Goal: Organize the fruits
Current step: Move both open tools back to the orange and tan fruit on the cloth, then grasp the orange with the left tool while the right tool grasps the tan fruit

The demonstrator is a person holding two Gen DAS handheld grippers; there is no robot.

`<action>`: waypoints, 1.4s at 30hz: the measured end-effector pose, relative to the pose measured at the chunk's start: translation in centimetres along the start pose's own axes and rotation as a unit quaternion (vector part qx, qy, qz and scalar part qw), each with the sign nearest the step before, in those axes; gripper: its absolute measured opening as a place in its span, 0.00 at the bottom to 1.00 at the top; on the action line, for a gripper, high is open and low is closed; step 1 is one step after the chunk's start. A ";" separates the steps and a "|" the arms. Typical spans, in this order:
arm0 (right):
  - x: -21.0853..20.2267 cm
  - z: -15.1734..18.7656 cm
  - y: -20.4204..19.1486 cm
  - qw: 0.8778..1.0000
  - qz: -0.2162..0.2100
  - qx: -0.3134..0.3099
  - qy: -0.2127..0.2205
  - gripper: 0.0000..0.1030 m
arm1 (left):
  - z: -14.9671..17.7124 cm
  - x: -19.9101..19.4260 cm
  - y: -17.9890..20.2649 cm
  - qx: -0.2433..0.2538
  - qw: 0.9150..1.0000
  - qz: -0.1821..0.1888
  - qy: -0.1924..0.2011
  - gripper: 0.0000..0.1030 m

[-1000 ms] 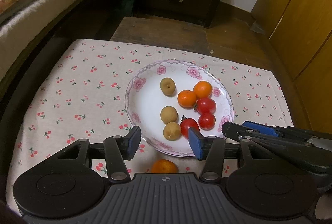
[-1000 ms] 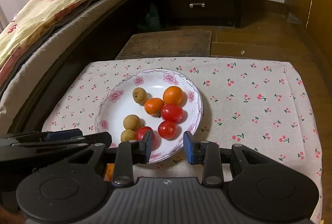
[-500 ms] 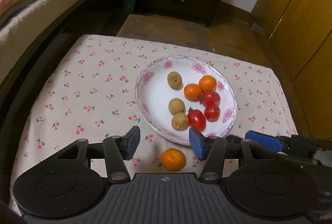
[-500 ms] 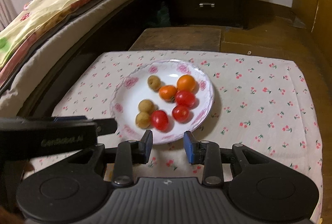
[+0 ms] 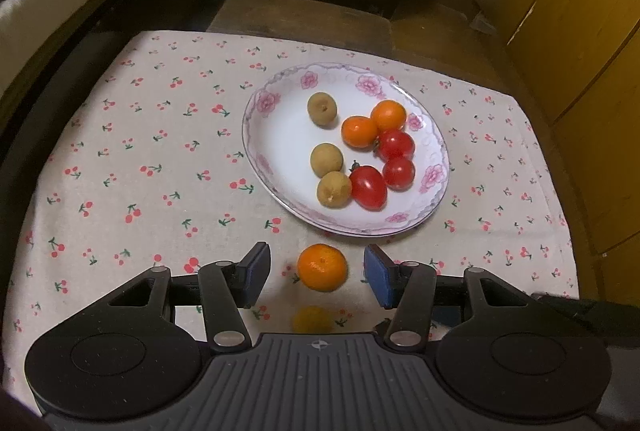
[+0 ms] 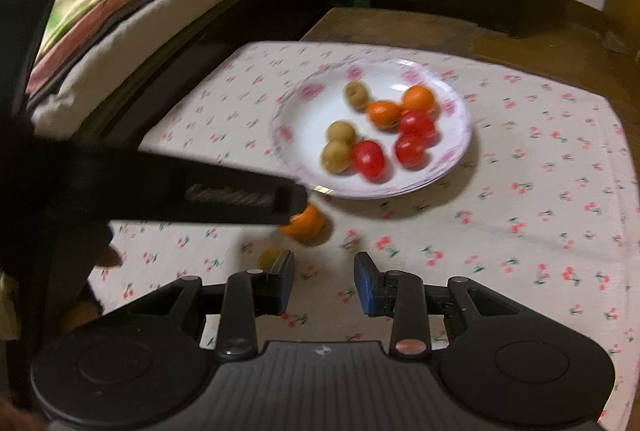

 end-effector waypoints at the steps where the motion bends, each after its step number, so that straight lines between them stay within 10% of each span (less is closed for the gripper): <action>1: 0.3 0.0 -0.4 1.000 -0.004 -0.004 -0.003 0.33 | 0.0 -0.1 -0.1 -0.001 1.000 0.001 0.001 0.59; 42: 2.4 0.0 -1.6 0.999 -0.018 -0.038 -0.028 0.25 | 0.0 0.1 -1.5 -0.023 1.000 0.010 -0.009 0.63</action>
Point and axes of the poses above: each gripper's, at about its wrist camera, not at the fingertips, and x roughly the way its jaws point, y to its right, z to its underside, the point moved 2 cm from there along x, roughly the way its jaws point, and after that the axes turned 12 degrees about z, right-handed, at the moved point
